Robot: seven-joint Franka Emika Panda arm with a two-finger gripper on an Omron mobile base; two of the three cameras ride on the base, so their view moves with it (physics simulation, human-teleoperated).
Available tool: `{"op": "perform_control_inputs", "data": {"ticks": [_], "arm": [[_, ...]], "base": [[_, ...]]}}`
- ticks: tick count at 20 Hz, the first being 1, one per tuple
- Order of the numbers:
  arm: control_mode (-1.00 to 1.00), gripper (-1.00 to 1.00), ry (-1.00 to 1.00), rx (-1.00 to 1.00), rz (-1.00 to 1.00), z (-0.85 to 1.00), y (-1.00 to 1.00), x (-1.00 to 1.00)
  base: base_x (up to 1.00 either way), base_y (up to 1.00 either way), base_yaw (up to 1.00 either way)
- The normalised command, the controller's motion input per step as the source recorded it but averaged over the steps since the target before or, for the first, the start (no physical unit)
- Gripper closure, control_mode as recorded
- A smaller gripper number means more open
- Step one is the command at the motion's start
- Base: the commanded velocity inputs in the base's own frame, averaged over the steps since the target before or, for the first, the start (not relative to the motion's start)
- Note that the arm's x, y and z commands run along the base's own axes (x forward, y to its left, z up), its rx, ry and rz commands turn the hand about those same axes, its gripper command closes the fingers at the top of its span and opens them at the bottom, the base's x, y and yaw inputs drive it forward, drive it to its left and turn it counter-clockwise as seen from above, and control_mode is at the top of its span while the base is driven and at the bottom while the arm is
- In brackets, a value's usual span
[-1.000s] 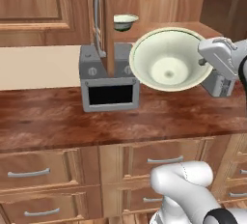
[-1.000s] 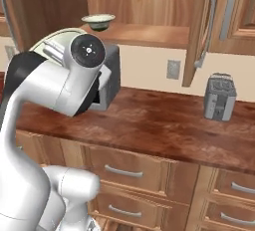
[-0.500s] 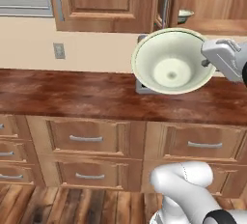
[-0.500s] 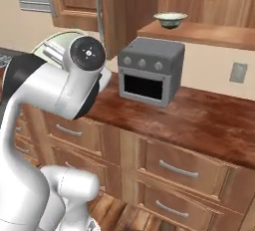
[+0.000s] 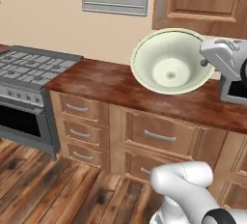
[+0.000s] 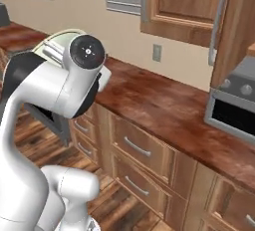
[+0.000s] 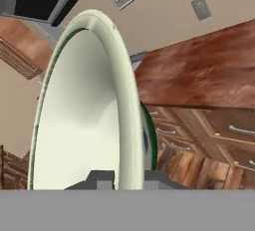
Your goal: Take the smaller bowl and place it next to the appetizer plate on the dining counter , and place the larger bowl next to the plate with cooked food.
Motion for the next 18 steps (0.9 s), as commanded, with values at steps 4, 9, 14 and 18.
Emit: {"op": "perform_control_inputs", "data": {"ticks": [4,9,14,18], "arm": [[1.0,1.0,0.0,0.0,0.0,0.0,0.0,0.0],[1.0,1.0,0.0,0.0,0.0,0.0,0.0,0.0],[1.0,1.0,0.0,0.0,0.0,0.0,0.0,0.0],[1.0,1.0,0.0,0.0,0.0,0.0,0.0,0.0]], "base": [[0.0,0.61,0.47],[0.0,0.62,0.48],[0.0,0.6,0.48],[0.01,0.6,0.44]]}}
